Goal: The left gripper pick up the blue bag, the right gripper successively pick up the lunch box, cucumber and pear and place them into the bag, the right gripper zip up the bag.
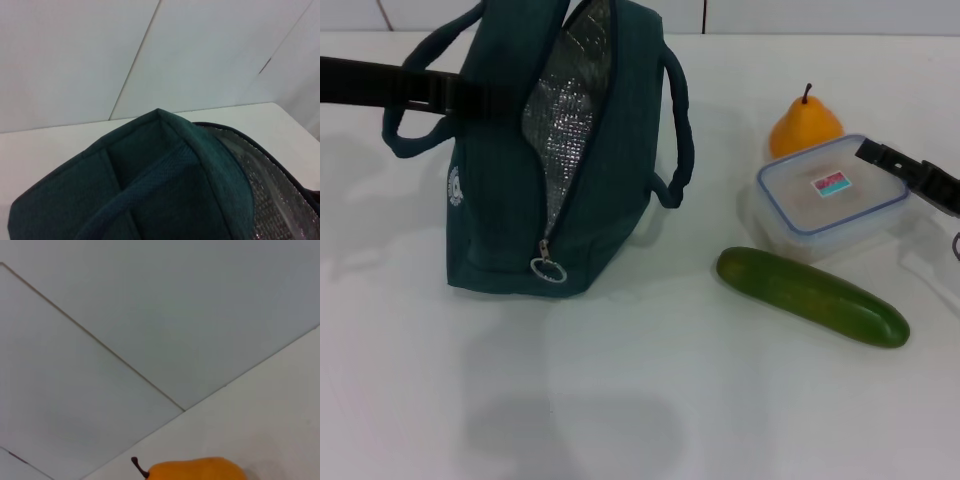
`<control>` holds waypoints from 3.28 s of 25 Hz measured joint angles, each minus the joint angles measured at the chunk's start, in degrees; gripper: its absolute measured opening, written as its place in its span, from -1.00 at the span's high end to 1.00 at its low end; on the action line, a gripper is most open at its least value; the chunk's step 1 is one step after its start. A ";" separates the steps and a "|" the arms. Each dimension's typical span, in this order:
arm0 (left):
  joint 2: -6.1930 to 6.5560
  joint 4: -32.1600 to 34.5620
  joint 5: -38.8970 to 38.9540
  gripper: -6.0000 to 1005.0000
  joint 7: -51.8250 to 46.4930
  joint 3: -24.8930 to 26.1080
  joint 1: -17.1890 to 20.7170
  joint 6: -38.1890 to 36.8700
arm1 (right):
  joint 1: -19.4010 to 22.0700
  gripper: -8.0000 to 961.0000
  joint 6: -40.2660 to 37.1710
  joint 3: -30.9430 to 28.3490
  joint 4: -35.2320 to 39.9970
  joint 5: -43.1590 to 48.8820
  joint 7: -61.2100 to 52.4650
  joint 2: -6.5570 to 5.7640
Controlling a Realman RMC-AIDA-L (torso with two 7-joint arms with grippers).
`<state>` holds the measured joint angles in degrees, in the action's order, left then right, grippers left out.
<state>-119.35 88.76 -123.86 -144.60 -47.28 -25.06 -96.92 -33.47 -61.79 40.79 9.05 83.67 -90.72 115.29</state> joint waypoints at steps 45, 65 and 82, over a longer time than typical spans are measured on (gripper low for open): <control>0.00 0.00 0.03 0.91 0.02 -0.01 0.18 0.58 | 2.36 -0.08 -14.21 -0.63 0.00 -2.22 -4.62 0.15; 0.00 -0.61 0.03 0.91 1.05 0.00 0.22 0.57 | 0.79 0.34 -14.10 0.02 -1.62 -1.82 -4.72 0.66; 0.00 -2.36 0.33 0.91 4.20 0.45 0.69 0.69 | 0.63 0.79 -15.11 -0.63 -4.39 -7.02 -7.63 0.83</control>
<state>-119.35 86.41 -123.53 -140.41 -46.83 -24.37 -96.23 -32.84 -76.89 40.16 4.66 76.65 -98.35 116.11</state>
